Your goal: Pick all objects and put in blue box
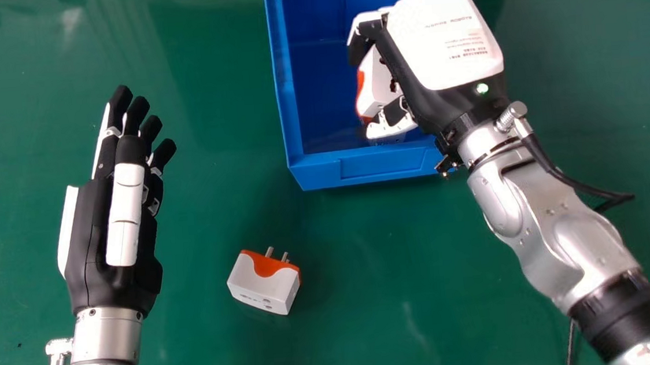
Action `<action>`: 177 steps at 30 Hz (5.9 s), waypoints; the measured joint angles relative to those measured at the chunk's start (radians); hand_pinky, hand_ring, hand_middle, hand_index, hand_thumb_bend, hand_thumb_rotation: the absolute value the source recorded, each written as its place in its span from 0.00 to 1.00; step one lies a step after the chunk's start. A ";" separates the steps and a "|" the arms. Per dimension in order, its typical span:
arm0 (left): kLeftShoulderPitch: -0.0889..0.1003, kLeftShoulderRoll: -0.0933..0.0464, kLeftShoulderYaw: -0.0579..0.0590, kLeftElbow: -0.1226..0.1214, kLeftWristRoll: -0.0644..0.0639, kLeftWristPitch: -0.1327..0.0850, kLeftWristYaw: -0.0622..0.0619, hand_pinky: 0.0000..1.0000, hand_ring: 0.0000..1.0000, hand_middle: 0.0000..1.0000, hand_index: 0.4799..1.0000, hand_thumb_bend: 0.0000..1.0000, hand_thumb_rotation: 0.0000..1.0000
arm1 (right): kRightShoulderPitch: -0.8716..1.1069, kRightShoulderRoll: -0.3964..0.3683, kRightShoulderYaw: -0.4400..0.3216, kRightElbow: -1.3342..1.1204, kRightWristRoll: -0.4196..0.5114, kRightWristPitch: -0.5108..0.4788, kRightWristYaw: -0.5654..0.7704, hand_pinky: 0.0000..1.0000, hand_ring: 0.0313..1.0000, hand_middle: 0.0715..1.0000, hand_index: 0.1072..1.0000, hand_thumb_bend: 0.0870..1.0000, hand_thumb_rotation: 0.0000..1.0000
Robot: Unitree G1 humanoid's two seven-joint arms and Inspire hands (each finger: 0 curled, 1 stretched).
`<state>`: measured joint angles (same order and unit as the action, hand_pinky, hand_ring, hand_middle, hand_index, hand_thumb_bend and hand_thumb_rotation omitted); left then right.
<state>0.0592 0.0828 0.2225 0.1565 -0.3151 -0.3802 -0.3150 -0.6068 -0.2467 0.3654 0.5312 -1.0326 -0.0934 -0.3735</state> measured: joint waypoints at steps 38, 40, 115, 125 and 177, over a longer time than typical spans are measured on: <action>-0.007 0.004 0.000 0.035 0.001 -0.026 -0.008 0.93 0.97 0.98 0.93 0.80 0.78 | -0.165 -0.027 0.242 0.230 -0.050 0.129 -0.031 0.29 0.36 0.44 0.46 0.47 0.00; -0.007 0.004 0.001 0.040 0.001 -0.027 -0.008 0.94 0.97 0.98 0.94 0.79 0.78 | -0.163 -0.028 0.259 0.211 -0.069 0.158 -0.009 0.33 0.42 0.50 0.51 0.55 0.03; 0.004 0.033 0.019 0.015 -0.011 -0.008 -0.029 0.95 0.99 1.00 1.00 0.73 0.82 | 0.433 0.162 -0.040 -1.525 -0.426 0.390 1.834 0.92 0.96 0.99 0.99 0.93 0.47; -0.008 0.033 0.021 0.033 -0.010 -0.008 -0.032 0.95 0.99 1.00 1.00 0.74 0.82 | 0.422 0.231 -0.037 -1.514 -0.389 0.302 1.922 0.89 0.92 0.96 0.98 0.92 0.46; 0.000 0.019 0.017 0.011 -0.010 -0.007 -0.020 0.96 0.99 1.00 1.00 0.72 0.83 | 0.730 0.132 0.191 -0.832 -0.094 0.100 0.558 0.63 0.83 0.88 0.91 0.74 0.28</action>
<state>0.0589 0.1018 0.2394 0.1675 -0.3248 -0.3868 -0.3353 0.1233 -0.1147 0.5564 -0.3005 -1.1261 0.0068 0.1848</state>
